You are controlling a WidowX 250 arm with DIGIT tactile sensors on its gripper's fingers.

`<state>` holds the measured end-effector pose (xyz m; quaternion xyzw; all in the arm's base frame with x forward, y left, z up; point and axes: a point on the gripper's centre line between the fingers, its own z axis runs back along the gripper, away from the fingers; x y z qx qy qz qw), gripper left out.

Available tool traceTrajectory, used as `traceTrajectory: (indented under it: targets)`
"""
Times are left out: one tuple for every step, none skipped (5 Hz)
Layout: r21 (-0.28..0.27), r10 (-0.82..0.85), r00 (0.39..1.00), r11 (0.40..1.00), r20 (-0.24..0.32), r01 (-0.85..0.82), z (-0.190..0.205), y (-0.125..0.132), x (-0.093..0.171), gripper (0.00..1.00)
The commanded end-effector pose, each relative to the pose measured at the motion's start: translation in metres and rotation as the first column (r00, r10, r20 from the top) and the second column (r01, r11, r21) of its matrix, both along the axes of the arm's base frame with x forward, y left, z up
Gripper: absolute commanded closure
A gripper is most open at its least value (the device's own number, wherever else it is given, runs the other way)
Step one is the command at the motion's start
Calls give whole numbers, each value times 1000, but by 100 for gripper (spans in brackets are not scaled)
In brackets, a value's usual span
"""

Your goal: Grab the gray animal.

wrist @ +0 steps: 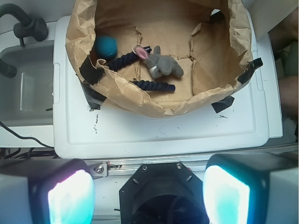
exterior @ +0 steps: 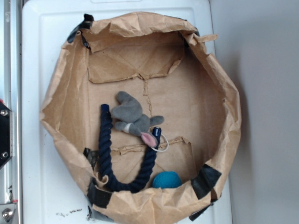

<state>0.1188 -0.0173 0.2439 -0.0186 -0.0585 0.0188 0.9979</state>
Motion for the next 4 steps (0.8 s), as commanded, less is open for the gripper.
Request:
traceTrajectory:
  targets:
    - [0, 0, 1000, 1000, 0, 0, 0, 0, 0, 0]
    - [8, 35, 999, 999, -22, -35, -6, 1, 37, 0]
    - [21, 81, 994, 997, -72, -80, -12, -4, 62, 0]
    - [23, 72, 992, 997, -104, -70, -25, -7, 99, 0]
